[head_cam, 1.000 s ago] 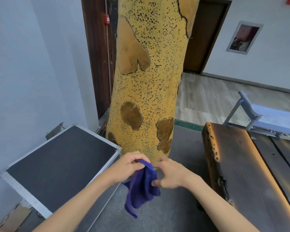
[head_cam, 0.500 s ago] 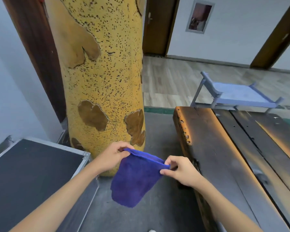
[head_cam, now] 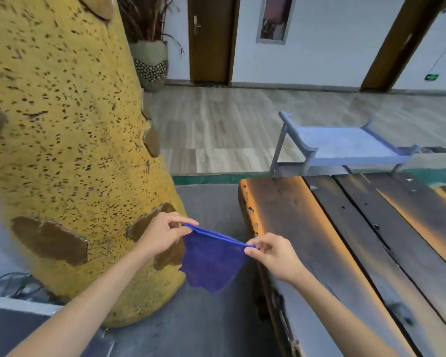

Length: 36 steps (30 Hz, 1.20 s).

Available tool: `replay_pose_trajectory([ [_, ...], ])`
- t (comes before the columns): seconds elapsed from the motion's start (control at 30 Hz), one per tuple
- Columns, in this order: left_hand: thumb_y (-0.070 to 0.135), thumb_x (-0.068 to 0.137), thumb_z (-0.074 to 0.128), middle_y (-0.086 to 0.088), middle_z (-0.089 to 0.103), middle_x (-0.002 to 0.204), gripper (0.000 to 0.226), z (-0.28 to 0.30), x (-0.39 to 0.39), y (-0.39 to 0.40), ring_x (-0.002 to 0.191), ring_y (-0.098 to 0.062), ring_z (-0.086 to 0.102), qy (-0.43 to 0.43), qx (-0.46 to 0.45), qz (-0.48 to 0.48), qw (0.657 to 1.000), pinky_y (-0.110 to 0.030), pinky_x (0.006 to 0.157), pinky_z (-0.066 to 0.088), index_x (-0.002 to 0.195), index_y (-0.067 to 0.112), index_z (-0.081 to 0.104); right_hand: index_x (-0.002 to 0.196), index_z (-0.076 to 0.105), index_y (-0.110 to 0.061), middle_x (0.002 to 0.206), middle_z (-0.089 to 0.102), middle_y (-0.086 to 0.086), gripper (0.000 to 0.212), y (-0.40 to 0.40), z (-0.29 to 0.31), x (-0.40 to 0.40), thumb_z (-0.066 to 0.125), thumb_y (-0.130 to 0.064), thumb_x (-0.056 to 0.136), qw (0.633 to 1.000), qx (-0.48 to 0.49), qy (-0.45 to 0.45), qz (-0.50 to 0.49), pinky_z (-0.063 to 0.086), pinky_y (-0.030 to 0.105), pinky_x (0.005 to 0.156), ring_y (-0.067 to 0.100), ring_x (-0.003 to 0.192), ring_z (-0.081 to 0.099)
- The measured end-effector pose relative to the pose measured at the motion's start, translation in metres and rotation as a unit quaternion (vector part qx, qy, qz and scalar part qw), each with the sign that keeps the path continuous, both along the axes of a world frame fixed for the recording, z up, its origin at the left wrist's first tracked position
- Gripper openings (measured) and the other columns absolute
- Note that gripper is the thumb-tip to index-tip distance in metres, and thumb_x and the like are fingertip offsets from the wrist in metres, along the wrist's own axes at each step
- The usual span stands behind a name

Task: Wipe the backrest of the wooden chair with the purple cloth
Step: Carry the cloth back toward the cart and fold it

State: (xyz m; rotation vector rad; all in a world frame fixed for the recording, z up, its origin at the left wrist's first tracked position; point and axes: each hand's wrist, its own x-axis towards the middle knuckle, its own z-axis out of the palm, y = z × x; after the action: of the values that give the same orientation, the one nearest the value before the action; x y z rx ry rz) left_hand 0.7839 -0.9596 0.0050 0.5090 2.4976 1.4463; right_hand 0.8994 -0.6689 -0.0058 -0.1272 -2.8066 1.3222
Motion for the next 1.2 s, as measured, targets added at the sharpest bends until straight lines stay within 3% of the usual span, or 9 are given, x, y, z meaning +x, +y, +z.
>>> replay_pose_trajectory([
  [0.1, 0.004, 0.088, 0.074, -0.008, 0.072, 0.09, 0.035, 0.002, -0.043, 0.031, 0.074, -0.017, 0.064, 0.006, 0.023, 0.015, 1.0, -0.03, 0.074, 0.049, 0.089, 0.038, 0.08, 0.074, 0.074, -0.052, 0.067, 0.068, -0.014, 0.027, 0.022, -0.003, -0.039, 0.082, -0.029, 0.085, 0.997, -0.048, 0.001, -0.066, 0.053, 0.028, 0.067, 0.009, 0.061, 0.062],
  [0.2, 0.001, 0.089, 0.073, -0.002, 0.073, 0.095, 0.032, 0.003, -0.097, 0.063, 0.068, 0.004, 0.063, 0.025, 0.023, 0.017, 0.999, -0.009, 0.064, 0.046, 0.091, 0.032, 0.08, 0.083, 0.073, -0.037, 0.066, 0.069, 0.001, 0.014, 0.044, -0.005, -0.089, 0.073, -0.026, 0.092, 0.99, -0.099, -0.005, -0.101, 0.054, 0.029, 0.057, 0.012, 0.049, 0.062],
  [0.3, 0.001, 0.092, 0.069, -0.005, 0.078, 0.092, 0.028, 0.004, -0.148, 0.088, 0.064, 0.002, 0.063, 0.018, 0.044, 0.038, 0.998, -0.016, 0.056, 0.049, 0.093, 0.027, 0.08, 0.093, 0.069, -0.03, 0.074, 0.071, 0.008, 0.011, 0.054, -0.006, -0.141, 0.063, -0.023, 0.098, 0.973, -0.186, -0.018, -0.134, 0.054, 0.03, 0.049, 0.012, 0.05, 0.061],
  [0.37, 0.001, 0.092, 0.068, -0.01, 0.079, 0.088, 0.026, -0.002, -0.19, 0.105, 0.067, -0.011, 0.063, 0.019, 0.058, 0.047, 0.997, -0.026, 0.062, 0.05, 0.093, 0.024, 0.079, 0.102, 0.064, -0.023, 0.076, 0.072, 0.014, 0.007, 0.063, -0.009, -0.183, 0.057, -0.023, 0.102, 0.96, -0.246, -0.042, -0.129, 0.051, 0.029, 0.048, 0.017, 0.051, 0.062],
  [0.53, -0.001, 0.096, 0.059, 0.002, 0.073, 0.069, 0.028, -0.018, -0.304, 0.147, 0.041, -0.006, 0.059, -0.016, 0.086, 0.065, 0.994, -0.019, 0.041, 0.047, 0.088, 0.023, 0.07, 0.11, 0.052, -0.016, 0.092, 0.074, 0.027, 0.008, 0.088, -0.016, -0.297, 0.048, -0.021, 0.108, 0.924, -0.354, -0.044, -0.136, 0.05, 0.027, 0.049, 0.026, 0.063, 0.069],
  [0.67, 0.006, 0.104, 0.046, 0.002, 0.074, 0.102, 0.023, -0.02, -0.387, 0.183, 0.07, -0.02, 0.078, -0.119, 0.123, 0.053, 0.984, -0.024, 0.051, 0.056, 0.094, 0.022, 0.061, 0.111, 0.048, -0.014, 0.102, 0.075, 0.025, 0.007, 0.101, -0.013, -0.377, 0.044, -0.02, 0.11, 0.905, -0.393, -0.047, -0.153, 0.056, 0.033, 0.058, 0.03, 0.08, 0.073],
  [0.9, -0.001, 0.101, 0.048, -0.012, 0.071, 0.093, 0.02, -0.025, -0.507, 0.236, 0.076, -0.019, 0.074, -0.126, 0.15, 0.091, 0.976, -0.02, 0.066, 0.059, 0.1, 0.01, 0.065, 0.111, 0.055, -0.009, 0.107, 0.076, 0.018, 0.009, 0.132, -0.01, -0.49, 0.048, -0.014, 0.107, 0.888, -0.407, -0.043, -0.208, 0.059, 0.03, 0.061, 0.022, 0.079, 0.074],
  [1.1, -0.005, 0.098, 0.049, -0.006, 0.074, 0.084, 0.024, -0.03, -0.621, 0.285, 0.066, -0.005, 0.073, -0.126, 0.181, 0.103, 0.97, -0.016, 0.067, 0.058, 0.092, 0.011, 0.066, 0.114, 0.055, -0.004, 0.106, 0.076, 0.017, 0.013, 0.167, -0.016, -0.604, 0.05, -0.013, 0.107, 0.89, -0.393, -0.016, -0.23, 0.059, 0.03, 0.062, 0.021, 0.081, 0.076],
  [1.2, -0.002, 0.097, 0.051, 0.0, 0.076, 0.08, 0.025, -0.041, -0.691, 0.307, 0.072, -0.008, 0.074, -0.126, 0.17, 0.094, 0.973, -0.02, 0.072, 0.06, 0.09, 0.014, 0.069, 0.112, 0.057, -0.006, 0.102, 0.078, 0.011, 0.012, 0.189, -0.029, -0.667, 0.052, -0.015, 0.106, 0.887, -0.399, -0.011, -0.232, 0.058, 0.027, 0.056, 0.023, 0.084, 0.077],
])
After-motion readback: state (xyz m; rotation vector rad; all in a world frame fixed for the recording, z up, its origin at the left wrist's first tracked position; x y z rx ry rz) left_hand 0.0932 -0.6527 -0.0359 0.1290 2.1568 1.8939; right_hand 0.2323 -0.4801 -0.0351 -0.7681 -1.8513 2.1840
